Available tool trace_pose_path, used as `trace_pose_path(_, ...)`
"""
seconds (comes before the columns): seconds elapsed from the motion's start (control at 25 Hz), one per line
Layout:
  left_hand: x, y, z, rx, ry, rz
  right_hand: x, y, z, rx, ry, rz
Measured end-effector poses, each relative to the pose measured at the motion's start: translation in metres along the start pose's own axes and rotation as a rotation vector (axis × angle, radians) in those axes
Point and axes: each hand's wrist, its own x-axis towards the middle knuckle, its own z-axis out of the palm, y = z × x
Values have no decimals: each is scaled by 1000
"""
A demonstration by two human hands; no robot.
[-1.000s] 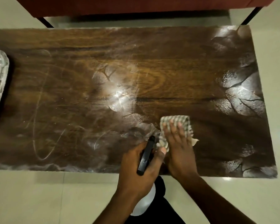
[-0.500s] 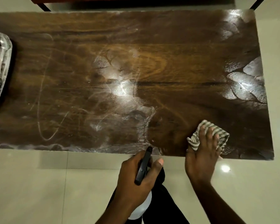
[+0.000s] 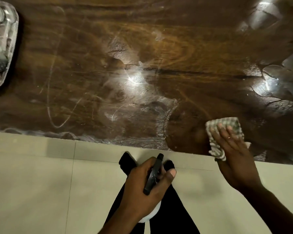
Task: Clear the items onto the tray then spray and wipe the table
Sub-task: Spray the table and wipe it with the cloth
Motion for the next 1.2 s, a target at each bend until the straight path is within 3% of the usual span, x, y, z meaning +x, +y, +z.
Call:
trace_pose_path(0.08, 4, -1, -4, -5, 93, -1, 9, -29, 23, 64, 199, 328)
trace_pose_path(0.16, 9, -1, -9, 39, 183, 11, 23, -88, 47, 86, 212, 434)
trace_pose_path(0.24, 12, 4, -14, 118, 225, -4, 31, -143, 67, 104, 91, 243)
trace_pose_path(0.32, 12, 9, -22, 147, 216, -33, 32, -173, 80, 18, -58, -184)
trace_pose_path(0.4, 11, 9, -32, 47, 121, -41, 42, -158, 71, -93, -266, -533)
trace_pose_path(0.48, 7, 9, -42, -60, 14, -24, 57, -117, 41, -120, -381, -584)
trace_pose_path(0.56, 4, 14, -49, -68, -27, -12, 65, -71, 11, -51, -278, -361)
trace_pose_path(0.64, 4, 19, -52, -76, -3, -12, 69, -36, -8, 72, -54, -33)
trace_pose_path(0.72, 8, 22, -54, -92, 68, -16, 81, -44, 3, 148, 131, 329)
trace_pose_path(0.8, 14, 21, -59, -40, 100, 1, 97, -92, 30, 127, 191, 515)
trace_pose_path(0.88, 18, 24, -65, -8, 121, 18, 100, -154, 59, 61, 65, 319)
trace_pose_path(0.96, 20, 27, -72, -6, 144, -6, 91, -197, 79, 27, -155, -137)
trace_pose_path(1.08, 23, 27, -87, -83, 124, -24, 96, -186, 69, -62, -330, -618)
trace_pose_path(1.12, 25, 25, -93, -98, 103, -12, 100, -169, 62, -104, -323, -632)
trace_pose_path(1.2, 27, 25, -100, -101, 83, 1, 103, -131, 43, -85, -272, -404)
